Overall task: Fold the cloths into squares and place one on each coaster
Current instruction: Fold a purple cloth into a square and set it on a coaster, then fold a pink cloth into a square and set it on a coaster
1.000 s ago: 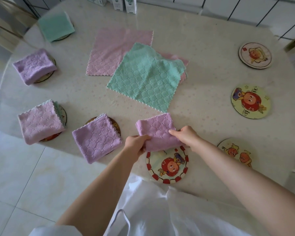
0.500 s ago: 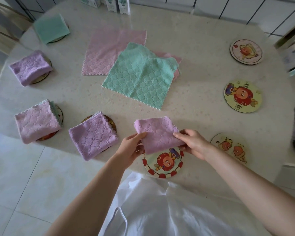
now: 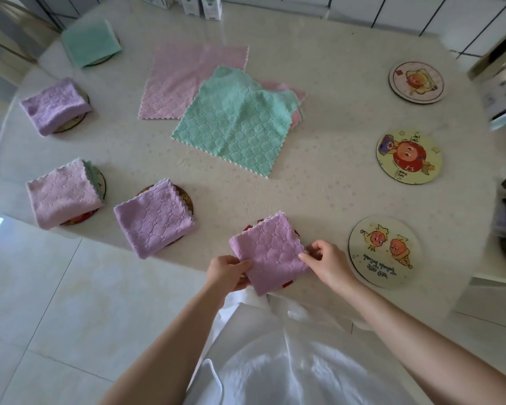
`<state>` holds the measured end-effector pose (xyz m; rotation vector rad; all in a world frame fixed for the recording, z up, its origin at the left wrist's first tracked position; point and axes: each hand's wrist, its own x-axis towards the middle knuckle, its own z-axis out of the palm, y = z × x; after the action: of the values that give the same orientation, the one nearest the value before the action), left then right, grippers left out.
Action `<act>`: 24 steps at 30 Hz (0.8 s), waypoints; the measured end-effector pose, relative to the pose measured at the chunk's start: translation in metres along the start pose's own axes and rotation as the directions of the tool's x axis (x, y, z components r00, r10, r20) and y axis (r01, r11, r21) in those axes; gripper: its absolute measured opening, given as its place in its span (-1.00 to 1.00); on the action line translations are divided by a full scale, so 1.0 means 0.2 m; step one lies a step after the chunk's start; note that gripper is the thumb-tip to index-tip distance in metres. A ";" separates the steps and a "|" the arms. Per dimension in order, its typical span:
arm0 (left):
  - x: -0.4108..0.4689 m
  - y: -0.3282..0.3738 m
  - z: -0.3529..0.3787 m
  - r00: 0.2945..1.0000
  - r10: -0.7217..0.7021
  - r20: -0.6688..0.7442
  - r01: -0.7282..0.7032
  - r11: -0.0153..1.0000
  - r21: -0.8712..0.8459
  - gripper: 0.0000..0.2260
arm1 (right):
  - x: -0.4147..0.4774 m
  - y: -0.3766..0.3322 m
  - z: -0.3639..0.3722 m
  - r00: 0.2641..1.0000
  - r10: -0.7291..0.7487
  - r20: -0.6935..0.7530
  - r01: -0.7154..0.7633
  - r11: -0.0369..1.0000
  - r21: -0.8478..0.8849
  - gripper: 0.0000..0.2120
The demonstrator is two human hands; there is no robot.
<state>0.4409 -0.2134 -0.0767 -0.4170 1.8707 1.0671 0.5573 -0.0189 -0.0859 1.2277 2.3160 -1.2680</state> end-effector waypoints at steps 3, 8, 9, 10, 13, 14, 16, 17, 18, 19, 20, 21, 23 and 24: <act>-0.01 0.00 0.00 1.000 0.013 -0.010 -0.012 0.997 0.071 -0.87 | -0.01 0.00 -0.01 1.000 -0.024 0.002 0.024 0.999 -0.037 -0.82; 0.04 0.04 -0.01 0.985 0.061 -0.160 -0.033 0.985 0.172 -0.66 | 0.00 0.00 0.01 0.996 -0.085 0.024 0.087 0.984 -0.153 -0.81; 0.06 0.06 -0.02 0.978 0.080 -0.193 -0.041 0.979 0.198 -0.66 | 0.01 0.00 0.00 0.996 -0.088 0.031 0.092 0.982 -0.165 -0.81; 0.07 0.07 -0.04 0.972 0.100 -0.214 -0.051 0.973 0.223 -0.67 | 0.02 -0.01 0.00 0.996 -0.084 0.042 0.090 0.981 -0.175 -0.80; 0.10 0.12 -0.06 0.959 0.160 -0.233 -0.079 0.943 0.322 -0.70 | 0.05 -0.02 -0.02 0.996 -0.068 0.065 0.080 0.976 -0.201 -0.80; 0.10 0.12 -0.07 0.959 0.174 -0.226 -0.078 0.923 0.377 -0.71 | 0.05 -0.02 -0.02 0.995 -0.057 0.079 0.074 0.971 -0.227 -0.80; 0.10 0.14 -0.09 0.954 0.212 -0.214 -0.078 0.861 0.502 -0.76 | 0.06 -0.03 -0.05 0.994 -0.058 0.098 0.084 0.955 -0.285 -0.83; 0.10 0.16 -0.09 0.946 0.240 -0.220 -0.082 0.829 0.553 -0.80 | 0.07 -0.04 -0.07 0.993 -0.073 0.091 0.097 0.949 -0.299 -0.87; 0.11 0.18 -0.10 0.933 0.277 -0.230 -0.091 0.799 0.595 -0.84 | 0.09 -0.06 -0.09 0.993 -0.094 0.078 0.113 0.948 -0.298 -0.91; 0.12 0.22 -0.11 0.918 0.321 -0.234 -0.110 0.771 0.627 -0.88 | 0.12 -0.08 -0.12 0.990 -0.124 0.064 0.137 0.947 -0.290 -0.94; 0.13 0.26 -0.12 0.898 0.374 -0.231 -0.138 0.740 0.659 -0.89 | 0.15 -0.11 -0.14 0.986 -0.159 0.053 0.168 0.943 -0.289 -0.95; 0.15 0.31 -0.13 0.880 0.419 -0.223 -0.163 0.708 0.687 -0.88 | 0.19 -0.15 -0.17 0.980 -0.195 0.043 0.199 0.934 -0.296 -0.95; 0.19 0.42 -0.14 0.851 0.484 -0.202 -0.190 0.643 0.742 -0.84 | 0.28 -0.23 -0.19 0.969 -0.246 0.037 0.244 0.913 -0.327 -0.94; 0.22 0.48 -0.15 0.837 0.514 -0.186 -0.201 0.606 0.770 -0.83 | 0.33 -0.27 -0.20 0.963 -0.267 0.039 0.264 0.902 -0.342 -0.93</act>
<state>0.3387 -0.1769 -0.0592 0.2793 2.6431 0.3824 0.4830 0.0345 -0.0671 0.8246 2.6368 -0.8677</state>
